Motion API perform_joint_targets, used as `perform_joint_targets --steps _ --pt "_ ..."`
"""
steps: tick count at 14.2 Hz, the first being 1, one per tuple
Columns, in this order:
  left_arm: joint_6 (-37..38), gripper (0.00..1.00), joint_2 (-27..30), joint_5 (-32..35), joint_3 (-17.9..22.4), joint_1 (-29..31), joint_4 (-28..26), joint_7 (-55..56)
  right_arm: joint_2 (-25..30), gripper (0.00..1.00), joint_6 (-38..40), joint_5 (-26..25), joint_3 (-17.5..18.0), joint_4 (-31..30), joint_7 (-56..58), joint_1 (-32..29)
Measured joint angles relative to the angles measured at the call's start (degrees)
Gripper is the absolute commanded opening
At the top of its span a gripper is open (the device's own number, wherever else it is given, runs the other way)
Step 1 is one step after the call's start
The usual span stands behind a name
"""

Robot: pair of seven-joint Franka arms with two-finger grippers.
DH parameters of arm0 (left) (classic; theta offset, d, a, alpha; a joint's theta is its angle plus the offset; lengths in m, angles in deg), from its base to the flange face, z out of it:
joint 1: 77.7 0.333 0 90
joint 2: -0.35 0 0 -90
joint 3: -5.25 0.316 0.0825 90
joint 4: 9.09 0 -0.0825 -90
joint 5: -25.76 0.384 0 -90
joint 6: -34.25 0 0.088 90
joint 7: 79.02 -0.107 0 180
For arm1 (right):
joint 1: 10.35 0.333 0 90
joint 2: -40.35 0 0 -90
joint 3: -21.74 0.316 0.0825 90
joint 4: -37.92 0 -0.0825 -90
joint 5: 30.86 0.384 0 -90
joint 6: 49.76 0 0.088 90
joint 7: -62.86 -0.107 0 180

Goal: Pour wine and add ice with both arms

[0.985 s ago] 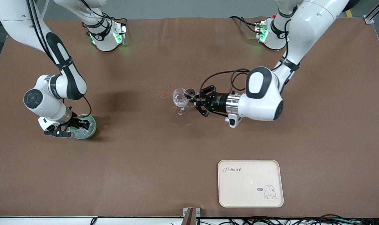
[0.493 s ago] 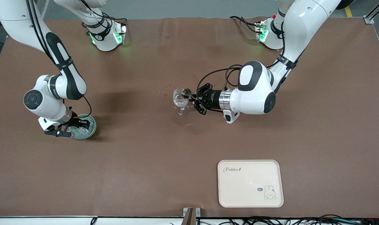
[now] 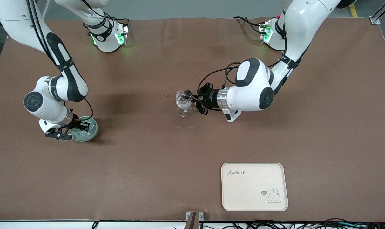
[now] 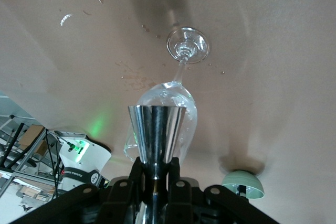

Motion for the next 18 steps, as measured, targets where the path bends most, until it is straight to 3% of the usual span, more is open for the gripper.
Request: perform_joint_targets --steps 4,9,18 --pt "0.0 0.01 0.4 2.8 0.0 0.0 0.0 3.0 0.0 0.02 1.9 0.0 0.0 0.8 0.0 0.0" --pt "0.0 0.01 0.5 7.6 -0.1 -0.9 0.0 7.5 1.9 0.02 19.9 0.0 0.1 12.2 -0.1 0.1" --pt "-0.2 0.01 1.1 15.4 -0.1 -2.5 1.1 16.9 15.2 0.02 47.2 0.0 0.2 29.7 -0.1 0.4"
